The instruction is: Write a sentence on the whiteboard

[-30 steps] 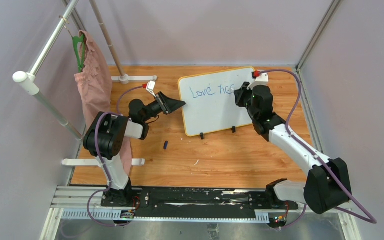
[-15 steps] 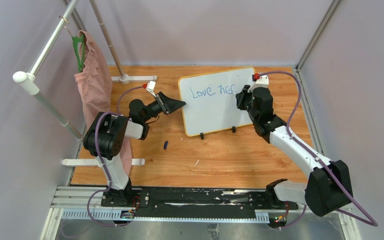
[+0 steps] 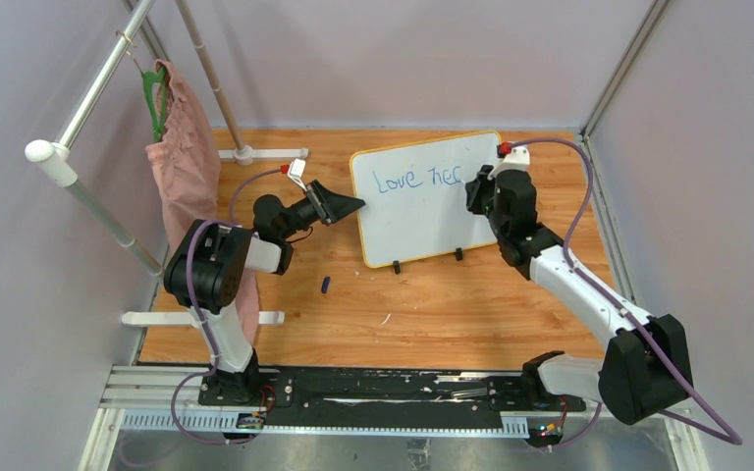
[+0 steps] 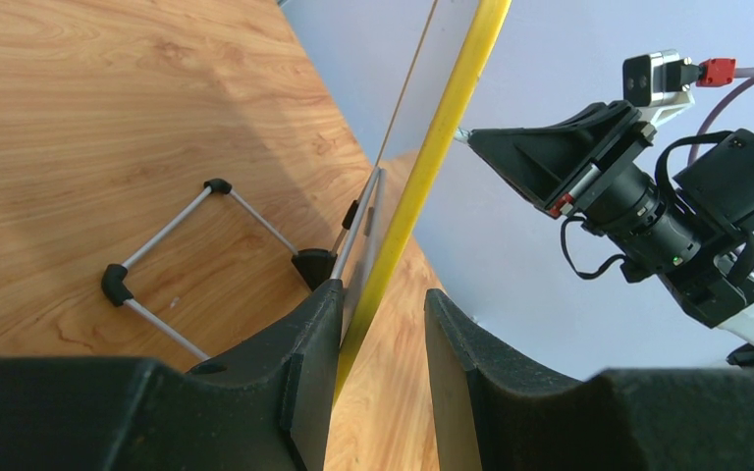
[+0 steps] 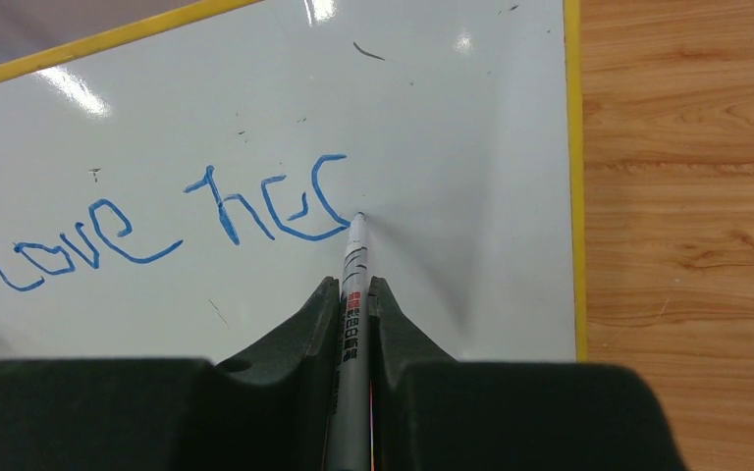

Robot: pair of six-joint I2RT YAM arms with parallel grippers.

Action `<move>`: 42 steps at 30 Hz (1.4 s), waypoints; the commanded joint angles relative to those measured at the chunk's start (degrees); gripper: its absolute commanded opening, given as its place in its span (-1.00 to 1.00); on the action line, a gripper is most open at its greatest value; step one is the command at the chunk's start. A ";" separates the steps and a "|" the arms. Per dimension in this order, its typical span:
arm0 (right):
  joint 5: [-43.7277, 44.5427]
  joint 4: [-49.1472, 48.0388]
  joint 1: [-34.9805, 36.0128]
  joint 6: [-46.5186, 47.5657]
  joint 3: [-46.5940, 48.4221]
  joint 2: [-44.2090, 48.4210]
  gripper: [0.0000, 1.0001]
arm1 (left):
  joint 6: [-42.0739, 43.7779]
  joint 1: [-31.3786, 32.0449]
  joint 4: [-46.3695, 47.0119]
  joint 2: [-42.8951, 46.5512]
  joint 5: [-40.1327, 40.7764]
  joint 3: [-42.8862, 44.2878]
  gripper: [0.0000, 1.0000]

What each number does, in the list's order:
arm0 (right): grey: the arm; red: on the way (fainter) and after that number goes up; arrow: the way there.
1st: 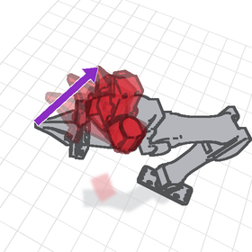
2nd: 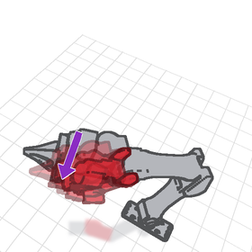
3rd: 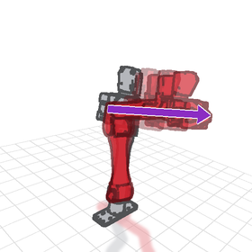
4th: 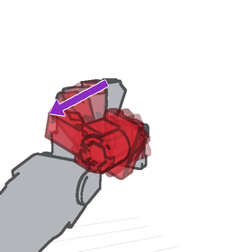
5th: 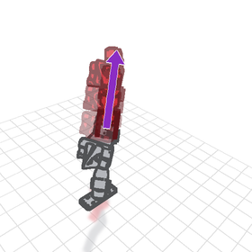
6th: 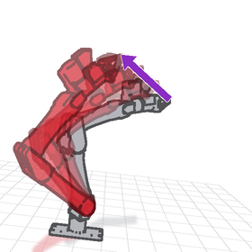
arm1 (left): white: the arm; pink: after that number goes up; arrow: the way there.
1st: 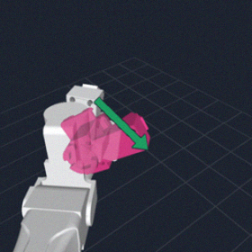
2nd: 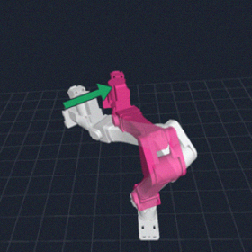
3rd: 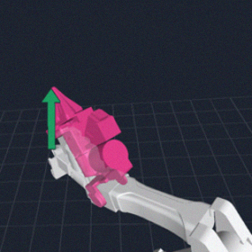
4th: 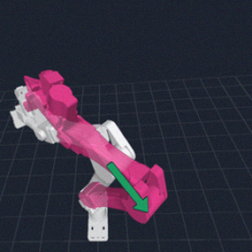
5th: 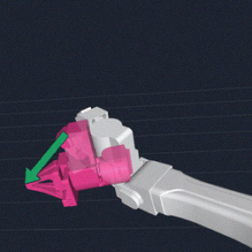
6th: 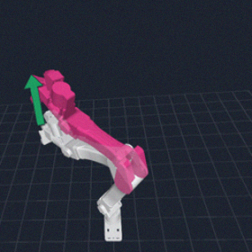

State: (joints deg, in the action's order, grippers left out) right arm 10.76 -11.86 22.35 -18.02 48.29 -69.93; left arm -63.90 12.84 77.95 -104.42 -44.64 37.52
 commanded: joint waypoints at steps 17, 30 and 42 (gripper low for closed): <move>-1.41 -1.58 -2.23 -0.06 2.79 2.26 -1.00 | 0.07 0.50 2.81 0.80 -1.00 0.12 -0.18; -2.06 -1.93 -2.23 -0.22 5.99 0.15 -1.00 | 0.16 0.68 2.91 0.71 -0.99 0.16 -0.18; -1.67 -1.41 -2.22 -0.06 6.04 -1.43 -1.00 | 0.06 0.69 2.82 0.67 -1.07 0.20 -0.18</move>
State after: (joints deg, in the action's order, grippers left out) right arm 8.99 -12.60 20.84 -18.04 53.08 -71.33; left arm -63.90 12.95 77.93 -104.42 -44.64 37.52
